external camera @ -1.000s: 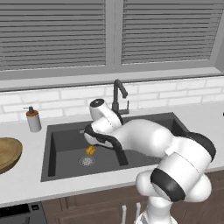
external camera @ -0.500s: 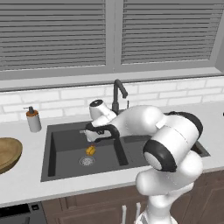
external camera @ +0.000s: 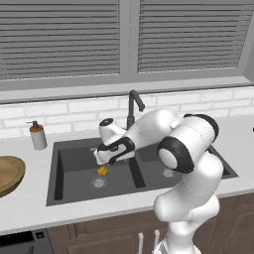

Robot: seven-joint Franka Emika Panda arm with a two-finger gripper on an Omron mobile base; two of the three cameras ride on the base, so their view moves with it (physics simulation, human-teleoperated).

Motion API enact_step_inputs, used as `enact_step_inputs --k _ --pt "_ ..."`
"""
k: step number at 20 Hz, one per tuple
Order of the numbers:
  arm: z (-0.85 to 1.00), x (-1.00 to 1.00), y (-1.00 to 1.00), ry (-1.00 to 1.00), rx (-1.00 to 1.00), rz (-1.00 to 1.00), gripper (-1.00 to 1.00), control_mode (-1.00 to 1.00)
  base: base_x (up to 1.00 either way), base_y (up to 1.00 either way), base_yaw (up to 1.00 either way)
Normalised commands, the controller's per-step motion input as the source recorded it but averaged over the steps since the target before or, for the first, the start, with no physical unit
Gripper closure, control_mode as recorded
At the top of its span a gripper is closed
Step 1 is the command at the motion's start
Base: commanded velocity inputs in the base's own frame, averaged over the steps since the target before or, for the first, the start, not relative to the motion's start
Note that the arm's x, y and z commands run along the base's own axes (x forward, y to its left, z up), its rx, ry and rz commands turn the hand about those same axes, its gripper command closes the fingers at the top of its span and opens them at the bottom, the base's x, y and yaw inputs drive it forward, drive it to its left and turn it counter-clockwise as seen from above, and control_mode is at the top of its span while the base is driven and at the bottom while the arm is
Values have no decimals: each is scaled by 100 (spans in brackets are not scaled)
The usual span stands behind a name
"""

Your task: Pick the squash from the sink and place it in the bowl. Then pick the bowl and place it in the microwave. Then close the microwave door and press the start button.

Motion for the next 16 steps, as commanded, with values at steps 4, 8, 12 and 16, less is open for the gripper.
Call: enact_step_inputs --k 4,8,12,16 --pt "-25 29 20 0 1 0 -100 -100 0 0 0" --pt "-16 37 29 0 0 0 -100 -100 0 0 0" --pt "-31 33 23 0 0 0 -100 -100 0 0 0" --pt "-42 22 13 0 0 0 -100 -100 0 0 0"
